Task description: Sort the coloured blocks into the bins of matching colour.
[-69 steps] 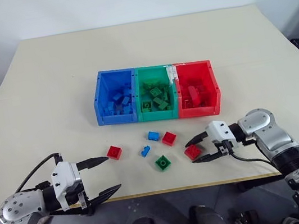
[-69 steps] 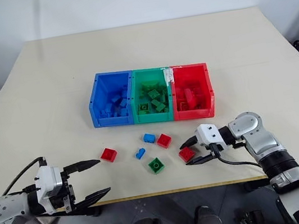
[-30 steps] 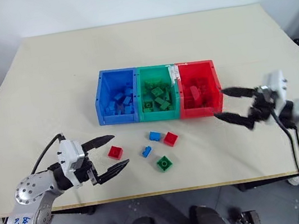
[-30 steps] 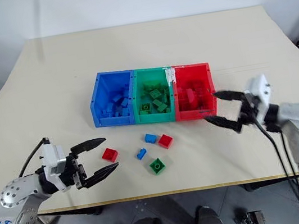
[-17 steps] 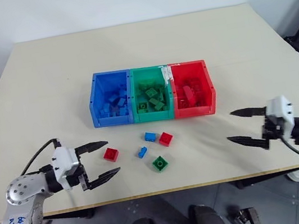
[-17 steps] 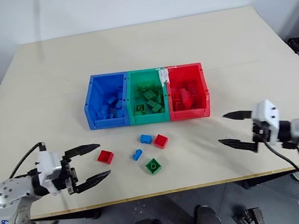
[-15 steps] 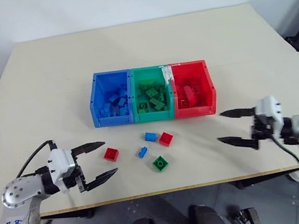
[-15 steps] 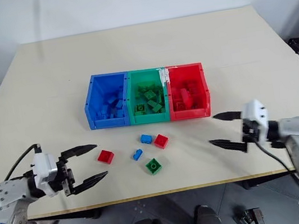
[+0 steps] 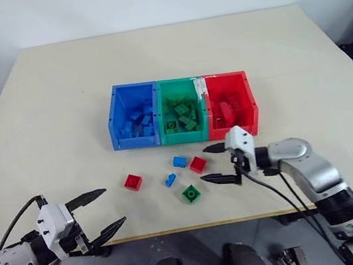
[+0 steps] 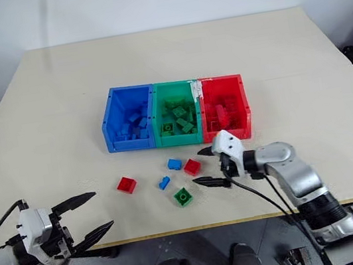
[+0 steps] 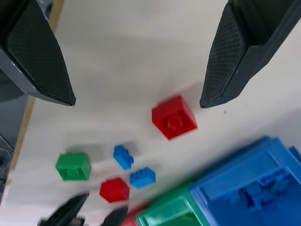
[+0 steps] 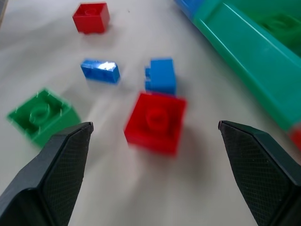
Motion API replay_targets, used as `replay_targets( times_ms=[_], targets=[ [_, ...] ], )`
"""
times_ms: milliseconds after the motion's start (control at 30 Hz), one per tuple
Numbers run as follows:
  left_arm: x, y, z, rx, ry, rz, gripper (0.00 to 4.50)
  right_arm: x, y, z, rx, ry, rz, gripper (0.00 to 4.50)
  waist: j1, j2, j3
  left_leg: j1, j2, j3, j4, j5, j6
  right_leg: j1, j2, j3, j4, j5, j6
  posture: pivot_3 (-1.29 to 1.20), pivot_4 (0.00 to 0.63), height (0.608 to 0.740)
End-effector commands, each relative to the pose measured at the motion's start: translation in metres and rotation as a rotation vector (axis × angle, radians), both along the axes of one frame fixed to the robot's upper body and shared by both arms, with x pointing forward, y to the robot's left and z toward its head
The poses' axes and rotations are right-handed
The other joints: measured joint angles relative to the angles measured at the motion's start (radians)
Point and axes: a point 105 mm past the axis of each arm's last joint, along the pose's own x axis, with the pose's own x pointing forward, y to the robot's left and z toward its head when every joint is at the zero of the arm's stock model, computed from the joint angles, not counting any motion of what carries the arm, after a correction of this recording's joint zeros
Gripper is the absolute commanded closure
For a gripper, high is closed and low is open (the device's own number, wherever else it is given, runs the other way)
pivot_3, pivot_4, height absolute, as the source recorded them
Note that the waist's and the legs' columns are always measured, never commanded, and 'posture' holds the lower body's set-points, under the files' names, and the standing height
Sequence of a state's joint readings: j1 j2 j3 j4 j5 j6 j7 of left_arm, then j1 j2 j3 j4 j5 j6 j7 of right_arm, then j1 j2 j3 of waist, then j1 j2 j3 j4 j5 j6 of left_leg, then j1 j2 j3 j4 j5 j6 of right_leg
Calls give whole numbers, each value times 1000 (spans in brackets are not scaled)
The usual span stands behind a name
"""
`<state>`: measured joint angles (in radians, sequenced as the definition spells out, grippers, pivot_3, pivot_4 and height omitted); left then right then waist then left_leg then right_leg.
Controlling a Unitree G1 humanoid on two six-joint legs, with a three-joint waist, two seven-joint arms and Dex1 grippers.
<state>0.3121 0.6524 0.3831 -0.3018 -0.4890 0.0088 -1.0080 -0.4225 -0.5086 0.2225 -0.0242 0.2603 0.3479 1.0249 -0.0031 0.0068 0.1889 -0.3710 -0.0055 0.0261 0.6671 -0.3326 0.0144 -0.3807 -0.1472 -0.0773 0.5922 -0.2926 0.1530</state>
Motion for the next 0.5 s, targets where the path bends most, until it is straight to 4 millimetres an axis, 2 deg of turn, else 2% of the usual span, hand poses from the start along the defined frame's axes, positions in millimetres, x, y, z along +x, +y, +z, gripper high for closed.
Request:
replay_targets(
  times_ms=[33,100,200,400,500],
  targets=[
    [-2,-9,6,-5,-35,-17,0,2,8,-4,5,-19,-34,43,1,0,0,0,0,0,0,0,0,0,0,0,0,0,0,0,150,740],
    [-2,-14,9,-2,-48,-31,0,3,12,-7,20,-21,-61,43,1,0,0,-1,0,1,0,-1,1,-1,0,0,0,0,0,0,150,740],
    [-2,-17,12,-2,-55,-36,0,4,12,-7,36,-21,-89,930,0,0,0,-1,0,2,0,-1,1,-1,0,0,0,0,0,0,150,740],
    [7,-17,13,-5,-67,-53,0,5,-6,6,41,-81,-78,2970,2,0,0,-1,0,3,0,-1,2,-2,0,0,0,0,0,0,150,740],
    [13,-21,17,-22,-88,-64,0,-10,-8,28,160,-49,8,3019,2,0,0,-1,0,4,1,-2,2,-2,0,0,0,0,0,0,150,740]
  ],
)
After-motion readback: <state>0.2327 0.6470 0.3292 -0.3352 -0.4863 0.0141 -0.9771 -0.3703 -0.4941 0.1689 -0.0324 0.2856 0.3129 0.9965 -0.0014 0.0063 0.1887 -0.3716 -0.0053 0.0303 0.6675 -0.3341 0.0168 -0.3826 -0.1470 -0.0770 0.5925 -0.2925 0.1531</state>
